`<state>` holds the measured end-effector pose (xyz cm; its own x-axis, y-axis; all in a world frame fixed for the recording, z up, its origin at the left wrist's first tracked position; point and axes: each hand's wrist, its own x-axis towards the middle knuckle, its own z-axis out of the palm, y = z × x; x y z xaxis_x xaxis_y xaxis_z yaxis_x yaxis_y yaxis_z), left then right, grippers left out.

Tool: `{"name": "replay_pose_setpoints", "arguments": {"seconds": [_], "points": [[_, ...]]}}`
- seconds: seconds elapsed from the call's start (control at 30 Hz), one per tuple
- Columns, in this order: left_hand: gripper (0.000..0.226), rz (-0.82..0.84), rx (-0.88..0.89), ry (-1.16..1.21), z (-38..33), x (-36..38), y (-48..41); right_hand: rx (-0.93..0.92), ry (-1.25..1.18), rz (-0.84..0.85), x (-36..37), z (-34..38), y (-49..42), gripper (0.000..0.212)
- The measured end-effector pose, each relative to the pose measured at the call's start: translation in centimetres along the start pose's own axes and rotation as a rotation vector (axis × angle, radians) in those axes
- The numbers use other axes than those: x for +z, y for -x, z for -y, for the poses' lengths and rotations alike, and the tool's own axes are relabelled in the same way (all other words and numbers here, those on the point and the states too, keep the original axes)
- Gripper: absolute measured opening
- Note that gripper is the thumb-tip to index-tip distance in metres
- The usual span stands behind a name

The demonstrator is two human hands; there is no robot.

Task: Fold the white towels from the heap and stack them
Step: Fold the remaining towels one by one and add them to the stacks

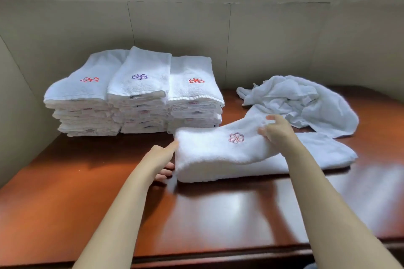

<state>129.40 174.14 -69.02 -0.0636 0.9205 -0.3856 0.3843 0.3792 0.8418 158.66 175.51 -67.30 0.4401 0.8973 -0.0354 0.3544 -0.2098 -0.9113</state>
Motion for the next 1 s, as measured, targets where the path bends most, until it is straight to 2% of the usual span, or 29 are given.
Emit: {"name": "replay_pose_setpoints", "arguments": {"seconds": [0.1,0.2,0.33,0.37,0.47,0.57,0.67,0.77,0.83,0.9,1.0], "points": [[0.057,0.057,0.039,-0.067,-0.9,2.5,0.1,-0.029,0.17,-0.11,-2.8,-2.2,-0.6,0.05],[0.053,0.082,0.088,-0.1,-1.6,5.0,0.2,-0.037,0.202,-0.107,-4.9,-4.4,-1.1,0.044],[0.06,0.161,0.077,0.103,-2.1,6.7,0.2,-0.021,0.204,-0.041,-6.2,-6.6,-1.4,0.038],[0.058,0.166,0.058,0.148,-2.2,6.8,0.3,-0.035,0.182,-0.045,-6.5,-6.6,-1.5,0.039],[0.029,0.138,0.023,0.226,-3.1,5.4,0.4,-0.053,0.069,-0.004,-6.7,-6.2,-1.4,0.046],[0.049,0.088,0.053,0.178,-3.8,1.6,0.2,0.01,-0.008,0.152,-5.9,-5.6,-0.4,0.046],[0.064,0.029,0.04,-0.093,-2.8,-1.1,-0.1,0.06,0.033,0.276,-4.3,-5.4,0.4,0.047],[0.065,-0.002,-0.065,-0.252,-1.4,-0.8,-1.0,0.018,0.09,0.243,-4.2,-5.5,0.2,0.054],[0.066,-0.01,-0.069,-0.296,-1.3,0.1,-1.5,-0.001,0.075,0.193,-5.1,-5.6,-0.2,0.057],[0.067,-0.012,-0.042,-0.288,-1.4,0.7,-1.6,-0.012,0.027,0.088,-6.4,-5.7,-0.6,0.058],[0.081,-0.008,-0.027,-0.252,-1.3,1.2,-1.3,-0.034,-0.037,-0.07,-8.5,-6.0,-1.0,0.052]]}}
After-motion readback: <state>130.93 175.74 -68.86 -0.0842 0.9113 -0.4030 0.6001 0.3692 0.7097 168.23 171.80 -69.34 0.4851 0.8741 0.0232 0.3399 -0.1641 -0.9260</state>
